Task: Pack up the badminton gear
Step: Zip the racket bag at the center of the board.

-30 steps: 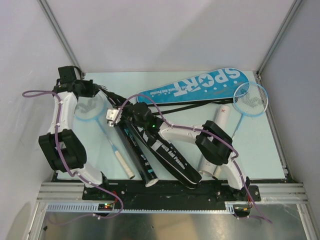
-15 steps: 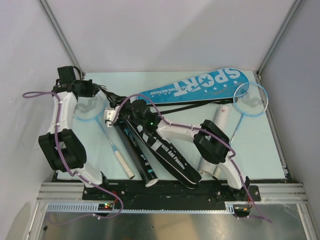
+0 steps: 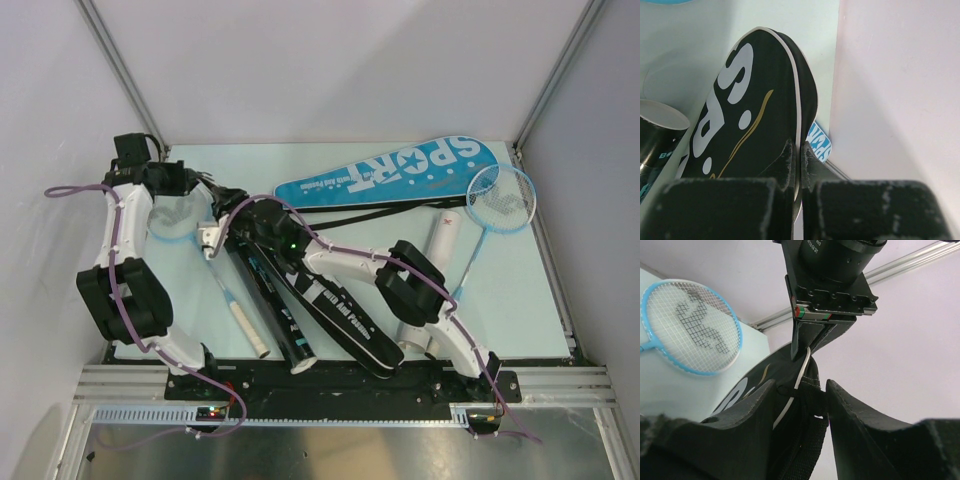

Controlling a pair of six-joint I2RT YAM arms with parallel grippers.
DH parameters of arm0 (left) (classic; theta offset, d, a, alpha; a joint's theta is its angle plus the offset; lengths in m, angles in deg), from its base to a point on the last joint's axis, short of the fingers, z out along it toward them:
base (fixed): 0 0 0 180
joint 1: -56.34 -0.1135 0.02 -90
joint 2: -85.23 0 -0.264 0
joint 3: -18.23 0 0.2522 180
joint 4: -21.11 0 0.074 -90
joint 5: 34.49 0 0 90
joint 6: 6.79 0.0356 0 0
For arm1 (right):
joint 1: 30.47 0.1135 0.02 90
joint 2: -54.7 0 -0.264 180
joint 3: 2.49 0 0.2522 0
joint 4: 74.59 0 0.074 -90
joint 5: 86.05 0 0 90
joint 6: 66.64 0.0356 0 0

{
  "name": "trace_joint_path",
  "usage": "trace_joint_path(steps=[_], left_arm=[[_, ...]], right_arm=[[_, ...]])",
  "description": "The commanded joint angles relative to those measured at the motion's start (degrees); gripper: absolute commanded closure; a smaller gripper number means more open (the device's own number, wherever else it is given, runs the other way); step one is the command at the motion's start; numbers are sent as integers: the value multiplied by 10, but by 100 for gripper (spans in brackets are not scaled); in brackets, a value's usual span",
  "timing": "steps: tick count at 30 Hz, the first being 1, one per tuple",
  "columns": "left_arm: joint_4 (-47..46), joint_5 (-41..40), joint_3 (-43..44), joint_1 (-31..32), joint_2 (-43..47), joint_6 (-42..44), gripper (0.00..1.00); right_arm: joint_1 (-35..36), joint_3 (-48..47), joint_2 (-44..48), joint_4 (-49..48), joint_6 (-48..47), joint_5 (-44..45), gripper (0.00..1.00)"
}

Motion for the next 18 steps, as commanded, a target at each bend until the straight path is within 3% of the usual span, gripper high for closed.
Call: trace_joint_path(steps=[1,18], left_arm=[[5,40,9,-2,32,-25,100],[15,45,28,-3,34,-36,100]], right_arm=[[-3,-39,-21,17,-38,25,51],[20,-9,-10,74,-162,122,43]])
